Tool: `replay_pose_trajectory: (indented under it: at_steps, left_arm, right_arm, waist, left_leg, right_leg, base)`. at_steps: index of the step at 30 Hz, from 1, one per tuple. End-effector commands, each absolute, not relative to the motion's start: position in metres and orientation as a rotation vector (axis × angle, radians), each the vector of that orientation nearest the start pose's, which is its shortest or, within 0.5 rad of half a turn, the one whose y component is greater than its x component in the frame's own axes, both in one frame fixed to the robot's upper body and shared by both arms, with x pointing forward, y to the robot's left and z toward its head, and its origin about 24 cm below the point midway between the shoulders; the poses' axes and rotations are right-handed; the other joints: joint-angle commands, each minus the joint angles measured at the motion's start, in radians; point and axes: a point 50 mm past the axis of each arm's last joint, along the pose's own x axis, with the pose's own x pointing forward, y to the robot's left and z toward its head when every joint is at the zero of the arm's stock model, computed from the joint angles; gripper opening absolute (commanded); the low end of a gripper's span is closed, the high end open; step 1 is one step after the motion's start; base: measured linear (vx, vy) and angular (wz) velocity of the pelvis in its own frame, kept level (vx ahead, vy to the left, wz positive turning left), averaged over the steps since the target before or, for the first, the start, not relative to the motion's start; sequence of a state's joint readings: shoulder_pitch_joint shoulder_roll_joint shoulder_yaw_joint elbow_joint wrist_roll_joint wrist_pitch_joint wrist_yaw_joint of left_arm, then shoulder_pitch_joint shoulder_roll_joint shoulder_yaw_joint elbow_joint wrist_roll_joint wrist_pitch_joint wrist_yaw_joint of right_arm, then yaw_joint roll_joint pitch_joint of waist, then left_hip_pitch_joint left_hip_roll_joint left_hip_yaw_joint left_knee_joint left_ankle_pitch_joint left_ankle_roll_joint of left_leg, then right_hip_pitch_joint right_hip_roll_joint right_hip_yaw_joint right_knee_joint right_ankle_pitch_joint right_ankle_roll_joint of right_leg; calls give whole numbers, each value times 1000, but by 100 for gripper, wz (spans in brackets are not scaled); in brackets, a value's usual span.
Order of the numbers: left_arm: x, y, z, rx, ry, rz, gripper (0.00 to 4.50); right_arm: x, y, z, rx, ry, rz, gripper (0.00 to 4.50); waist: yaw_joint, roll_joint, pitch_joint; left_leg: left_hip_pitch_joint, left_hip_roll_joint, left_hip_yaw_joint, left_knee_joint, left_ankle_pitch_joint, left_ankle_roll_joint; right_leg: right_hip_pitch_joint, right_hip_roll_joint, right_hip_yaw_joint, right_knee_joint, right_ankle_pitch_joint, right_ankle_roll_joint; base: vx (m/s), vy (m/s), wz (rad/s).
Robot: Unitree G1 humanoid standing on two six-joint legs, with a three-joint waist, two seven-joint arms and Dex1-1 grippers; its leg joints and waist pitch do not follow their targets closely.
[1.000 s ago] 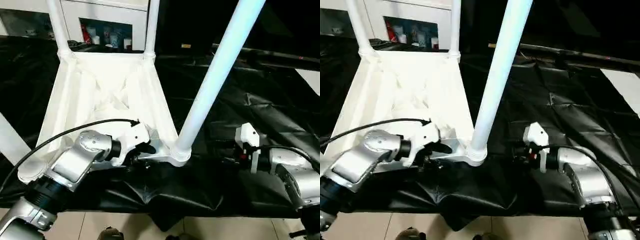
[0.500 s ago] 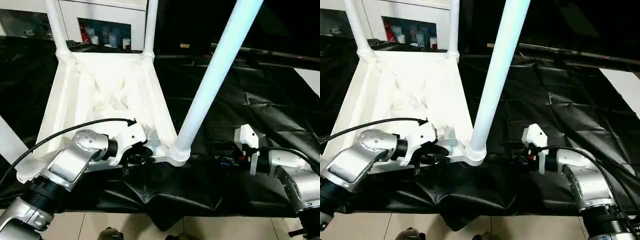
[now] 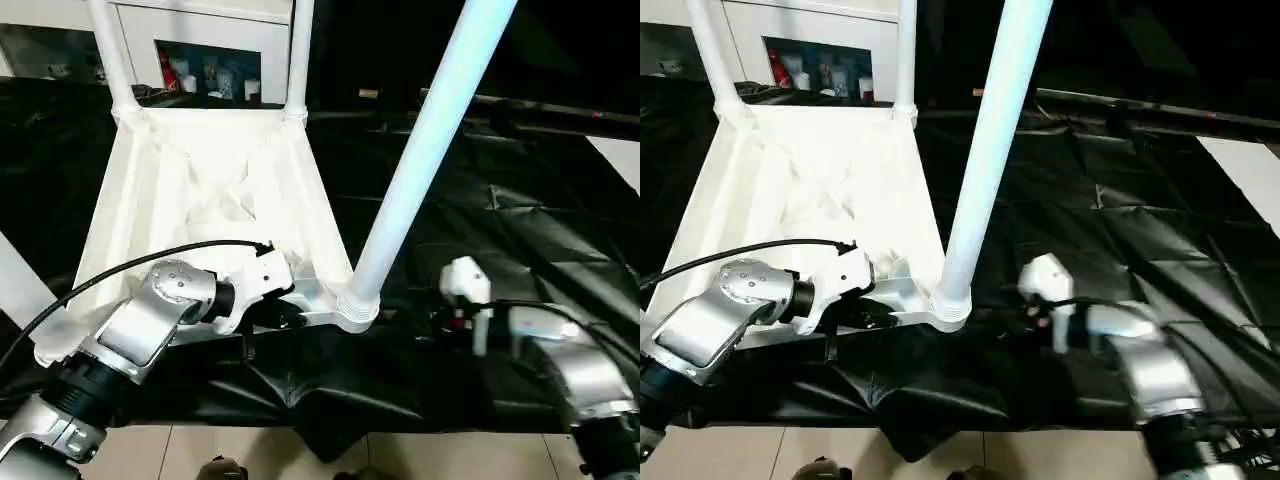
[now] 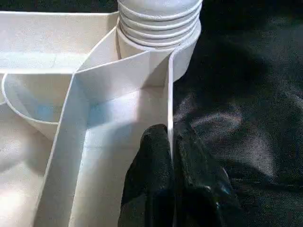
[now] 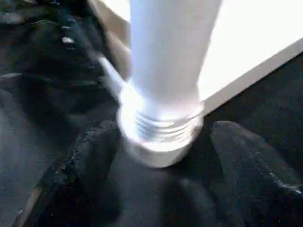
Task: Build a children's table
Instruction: Rotate leg to tighten
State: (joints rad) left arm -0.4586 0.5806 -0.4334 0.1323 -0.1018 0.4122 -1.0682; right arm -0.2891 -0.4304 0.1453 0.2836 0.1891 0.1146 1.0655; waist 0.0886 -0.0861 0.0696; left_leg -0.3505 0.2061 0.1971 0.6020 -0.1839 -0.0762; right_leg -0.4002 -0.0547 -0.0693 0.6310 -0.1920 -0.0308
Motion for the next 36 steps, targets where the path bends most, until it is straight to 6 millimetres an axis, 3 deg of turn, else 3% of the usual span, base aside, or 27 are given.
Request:
replay_pose_trajectory:
  at_steps: [1, 7, 15, 25, 34, 36]
  left_arm:
    - [284, 144, 60, 478, 555, -1260, 2]
    - [284, 140, 59, 452, 524, -1271, 2]
    - [285, 140, 58, 432, 518, -1268, 2]
    - [285, 140, 58, 412, 520, -1274, 0]
    - [288, 139, 58, 378, 497, -1248, 0]
    - [297, 131, 55, 353, 467, -1178, 0]
  right_arm:
    - [285, -161, 48, -216, 251, 1098, 357]
    - [288, -151, 49, -170, 213, 1105, 357]
    - [289, -149, 48, -161, 205, 1111, 357]
    - [296, -146, 47, -128, 201, 1106, 268]
    - [297, -143, 45, -114, 207, 1100, 265]
    - [304, -145, 37, -106, 219, 957, 265]
  waist:
    - [4, 11, -66]
    - [3, 11, -66]
    - [3, 8, -65]
    - [2, 10, -67]
    - [1, 11, -66]
    - [-2, 12, -66]
  left_leg:
    - [8, 31, -24, -70, -218, -3]
    - [6, 33, -24, -71, -210, 0]
    - [5, 31, -23, -71, -215, 4]
    - [5, 31, -23, -71, -207, 9]
    - [5, 30, -23, -70, -218, 9]
    - [7, 29, -21, -69, -218, 6]
  right_leg:
    - [41, -87, 55, -94, -352, -132]
    - [43, -87, 57, -90, -317, -138]
    - [42, -88, 57, -95, -365, -120]
    - [42, -87, 56, -93, -352, -125]
    - [40, -89, 56, -99, -396, -110]
    - [36, -88, 56, -102, -404, -109]
  base:
    - [0, 0, 0]
    - [0, 0, 0]
    - [0, 0, 0]
    - [0, 0, 0]
    - [0, 0, 0]
    - [0, 0, 0]
